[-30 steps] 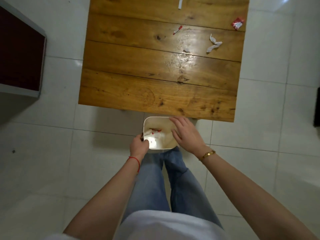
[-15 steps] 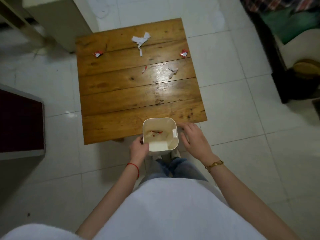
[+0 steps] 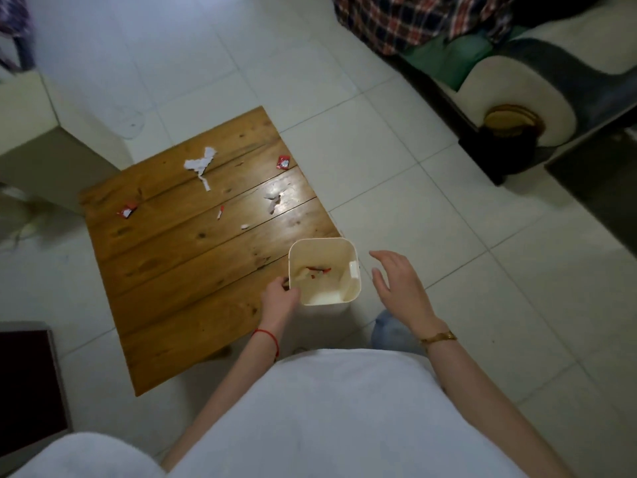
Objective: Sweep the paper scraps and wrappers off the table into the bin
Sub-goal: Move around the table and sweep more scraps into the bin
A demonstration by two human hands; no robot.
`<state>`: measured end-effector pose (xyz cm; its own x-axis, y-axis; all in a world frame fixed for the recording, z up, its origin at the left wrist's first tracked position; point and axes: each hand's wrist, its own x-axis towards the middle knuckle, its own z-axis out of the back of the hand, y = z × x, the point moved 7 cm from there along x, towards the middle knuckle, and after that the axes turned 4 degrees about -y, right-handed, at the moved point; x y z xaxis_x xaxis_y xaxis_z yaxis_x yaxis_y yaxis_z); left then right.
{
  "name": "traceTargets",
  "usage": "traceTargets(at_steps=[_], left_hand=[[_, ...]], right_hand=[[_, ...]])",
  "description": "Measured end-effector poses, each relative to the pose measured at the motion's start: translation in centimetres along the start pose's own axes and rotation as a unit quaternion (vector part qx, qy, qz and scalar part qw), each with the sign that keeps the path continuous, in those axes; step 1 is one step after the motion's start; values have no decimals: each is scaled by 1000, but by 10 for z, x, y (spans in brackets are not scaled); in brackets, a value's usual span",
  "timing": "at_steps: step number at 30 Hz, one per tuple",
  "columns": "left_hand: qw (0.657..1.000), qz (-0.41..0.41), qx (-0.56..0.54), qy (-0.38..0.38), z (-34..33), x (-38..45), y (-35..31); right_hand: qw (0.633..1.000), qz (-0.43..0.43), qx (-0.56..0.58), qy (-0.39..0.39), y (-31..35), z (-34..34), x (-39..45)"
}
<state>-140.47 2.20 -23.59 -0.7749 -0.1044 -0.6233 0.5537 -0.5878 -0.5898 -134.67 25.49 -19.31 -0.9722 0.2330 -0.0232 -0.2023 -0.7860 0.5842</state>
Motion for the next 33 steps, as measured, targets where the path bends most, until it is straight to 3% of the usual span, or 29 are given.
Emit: traceTargets(at_steps=[10, 16, 25, 33], left_hand=[[996, 15, -86, -17, -120, 18, -136], [992, 32, -113, -46, -166, 32, -200], [976, 71, -184, -88, -170, 98, -249], [945, 144, -253, -147, -135, 194, -277]], right_hand=[[999, 26, -25, 25, -127, 126, 116], [998, 52, -21, 37, -169, 171, 185], [990, 116, -8, 85, -166, 154, 310], [965, 202, -20, 166, -103, 95, 462]])
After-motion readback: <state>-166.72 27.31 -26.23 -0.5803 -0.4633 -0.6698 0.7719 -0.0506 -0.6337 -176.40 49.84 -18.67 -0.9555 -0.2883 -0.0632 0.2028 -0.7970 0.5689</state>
